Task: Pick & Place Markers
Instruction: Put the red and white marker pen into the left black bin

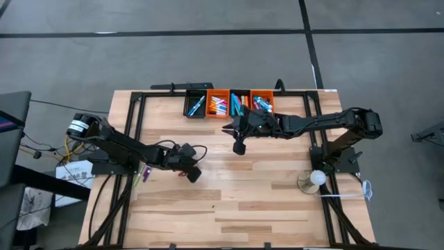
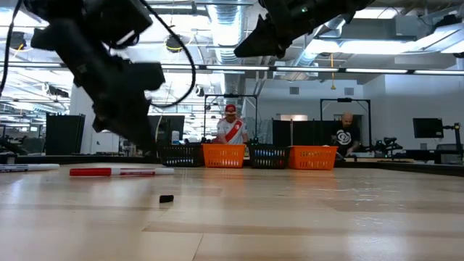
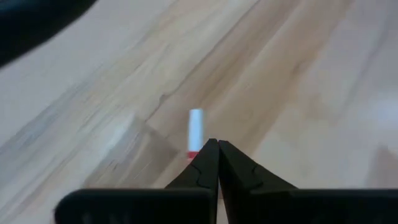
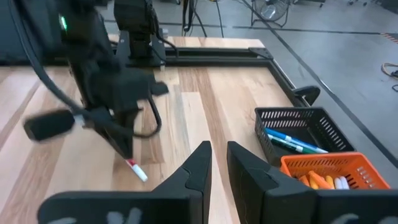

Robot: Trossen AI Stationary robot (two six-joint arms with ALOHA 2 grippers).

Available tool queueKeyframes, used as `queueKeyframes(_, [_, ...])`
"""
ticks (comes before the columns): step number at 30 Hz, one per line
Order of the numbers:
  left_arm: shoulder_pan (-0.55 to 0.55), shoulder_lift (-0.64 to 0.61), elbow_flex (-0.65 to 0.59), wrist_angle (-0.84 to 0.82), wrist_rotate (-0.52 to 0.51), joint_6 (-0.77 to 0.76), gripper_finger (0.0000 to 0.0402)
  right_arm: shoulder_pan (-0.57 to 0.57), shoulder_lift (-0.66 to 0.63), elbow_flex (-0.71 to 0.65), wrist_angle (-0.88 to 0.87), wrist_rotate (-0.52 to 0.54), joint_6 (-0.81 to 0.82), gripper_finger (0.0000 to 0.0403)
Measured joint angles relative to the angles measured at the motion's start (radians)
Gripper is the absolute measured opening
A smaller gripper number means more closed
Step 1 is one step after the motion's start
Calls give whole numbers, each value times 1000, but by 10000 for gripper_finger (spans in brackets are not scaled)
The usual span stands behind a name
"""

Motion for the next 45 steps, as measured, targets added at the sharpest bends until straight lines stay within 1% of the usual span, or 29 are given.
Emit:
queueKeyframes(3, [-12, -52, 0, -5, 31, 16, 5, 0, 0, 0, -28, 0, -8, 43])
queueKeyframes(8, [-20, -96, 2, -10, 132, 42, 5, 0, 0, 0, -61, -1, -8, 43])
queueKeyframes(10, [-20, -88, 2, -10, 162, 60, 6, 0, 0, 0, -65, -1, -8, 43])
queueKeyframes(13, [-21, -50, 2, -16, 168, 63, 14, 0, 0, 0, -65, -1, -8, 43])
queueKeyframes(18, [-14, 17, 2, -18, 167, 64, 51, 0, 0, 0, -64, -2, -8, 43])
queueKeyframes(20, [-11, 26, 2, -17, 161, 54, 69, 0, 0, 0, -64, -4, -8, 43])
queueKeyframes(25, [-30, 17, 3, -5, 44, 34, 98, 0, 0, 0, -64, -4, -9, 43])
queueKeyframes(34, [-35, 15, 3, -40, 40, 30, 117, 0, 0, 0, -78, -4, -8, 43])
queueKeyframes(41, [-34, 29, 3, -53, 5, 27, 141, 0, 0, 0, -78, -3, -10, 43])
queueKeyframes(45, [-33, 30, -22, -52, -17, 26, 148, 0, 0, 0, -78, -3, -9, 43])
